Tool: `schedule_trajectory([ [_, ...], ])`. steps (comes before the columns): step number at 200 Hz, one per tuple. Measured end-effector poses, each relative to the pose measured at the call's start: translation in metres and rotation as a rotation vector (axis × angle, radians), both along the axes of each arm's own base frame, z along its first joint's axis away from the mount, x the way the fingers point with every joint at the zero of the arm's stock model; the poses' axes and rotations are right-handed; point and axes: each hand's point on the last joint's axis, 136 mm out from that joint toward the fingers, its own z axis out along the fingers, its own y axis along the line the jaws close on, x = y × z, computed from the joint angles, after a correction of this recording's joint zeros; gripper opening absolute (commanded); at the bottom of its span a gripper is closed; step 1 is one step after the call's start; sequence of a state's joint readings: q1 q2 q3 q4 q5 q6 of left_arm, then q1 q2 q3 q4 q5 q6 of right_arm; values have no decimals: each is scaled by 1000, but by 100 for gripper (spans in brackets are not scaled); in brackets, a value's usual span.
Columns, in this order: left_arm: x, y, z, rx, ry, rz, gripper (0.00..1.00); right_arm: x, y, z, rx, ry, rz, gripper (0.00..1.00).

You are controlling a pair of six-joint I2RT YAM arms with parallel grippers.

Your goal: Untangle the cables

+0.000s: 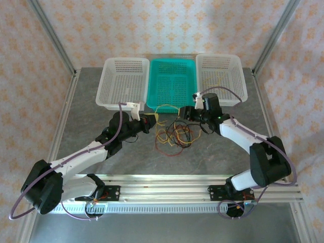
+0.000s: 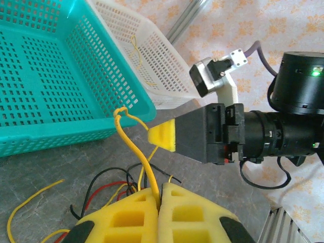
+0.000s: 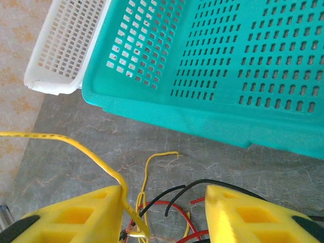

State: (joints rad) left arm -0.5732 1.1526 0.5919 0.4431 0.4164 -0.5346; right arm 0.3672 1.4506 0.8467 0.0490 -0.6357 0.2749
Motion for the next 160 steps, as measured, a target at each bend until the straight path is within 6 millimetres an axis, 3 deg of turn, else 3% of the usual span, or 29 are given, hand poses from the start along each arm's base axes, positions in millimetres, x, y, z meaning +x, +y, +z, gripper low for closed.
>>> schedule_trajectory([
  [60,0,-2,-2,-2,2,-12,0,9,10,-1,23,3,30,34],
  [160,1,-5,-8,5,15,-21,0,9,15,-4,33,1,61,10],
])
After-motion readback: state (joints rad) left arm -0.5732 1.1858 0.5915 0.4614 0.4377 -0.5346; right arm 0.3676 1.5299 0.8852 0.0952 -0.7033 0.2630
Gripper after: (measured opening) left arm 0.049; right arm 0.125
